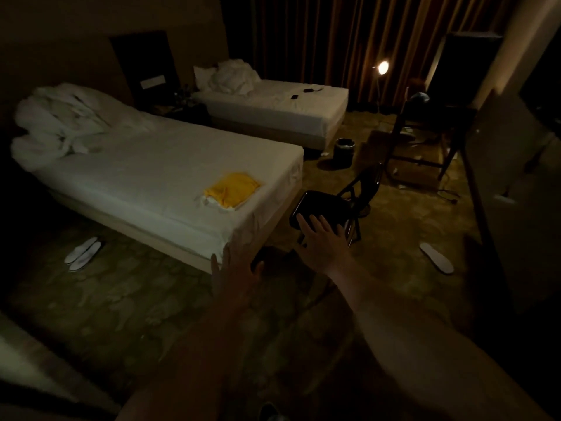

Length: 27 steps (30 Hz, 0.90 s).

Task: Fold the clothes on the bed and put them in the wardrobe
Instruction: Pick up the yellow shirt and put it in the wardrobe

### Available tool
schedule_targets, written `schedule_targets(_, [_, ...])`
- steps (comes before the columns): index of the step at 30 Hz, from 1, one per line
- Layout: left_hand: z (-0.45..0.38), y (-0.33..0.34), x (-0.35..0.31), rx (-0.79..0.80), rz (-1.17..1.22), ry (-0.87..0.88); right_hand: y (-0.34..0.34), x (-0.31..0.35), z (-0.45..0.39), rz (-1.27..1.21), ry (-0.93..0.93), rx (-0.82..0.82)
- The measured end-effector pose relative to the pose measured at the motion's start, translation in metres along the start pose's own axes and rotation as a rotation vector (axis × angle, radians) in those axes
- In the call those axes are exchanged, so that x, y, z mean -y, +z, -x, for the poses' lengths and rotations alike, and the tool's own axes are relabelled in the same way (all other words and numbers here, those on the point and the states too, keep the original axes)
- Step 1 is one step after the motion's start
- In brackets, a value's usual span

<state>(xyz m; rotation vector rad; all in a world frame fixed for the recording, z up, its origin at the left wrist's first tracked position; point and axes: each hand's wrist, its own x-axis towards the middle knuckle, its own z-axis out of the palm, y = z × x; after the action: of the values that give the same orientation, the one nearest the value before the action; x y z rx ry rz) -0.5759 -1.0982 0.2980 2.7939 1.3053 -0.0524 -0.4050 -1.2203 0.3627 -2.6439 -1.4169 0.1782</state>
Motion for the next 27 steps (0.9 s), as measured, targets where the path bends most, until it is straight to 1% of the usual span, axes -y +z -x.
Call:
schedule_targets(2, [-0.028, -0.003, 0.007, -0.034, -0.01, -0.017, -0.002, 0.001, -0.038, 0.009, -0.016, -0.002])
schedule_targets(5, [-0.082, -0.012, 0.018, -0.041, -0.064, -0.008, -0.007, 0.001, -0.101, 0.028, -0.019, -0.013])
schedule_targets(11, [-0.173, -0.022, 0.023, -0.067, -0.04, -0.074, -0.008, -0.002, -0.201, 0.045, -0.04, 0.009])
schedule_targets(13, [-0.2, -0.021, 0.025, -0.042, -0.026, -0.096, -0.008, -0.003, -0.233, 0.034, -0.054, 0.017])
schedule_targets(15, [-0.225, -0.018, 0.025, -0.01, -0.02, -0.117, -0.004, -0.007, -0.266, 0.026, -0.081, 0.034])
schedule_targets(20, [-0.297, -0.008, 0.02, -0.001, -0.032, -0.188, 0.002, -0.018, -0.361, 0.058, -0.171, 0.033])
schedule_targets(27, [-0.403, -0.021, 0.007, -0.03, 0.012, -0.327, -0.018, -0.032, -0.486, 0.083, -0.297, 0.048])
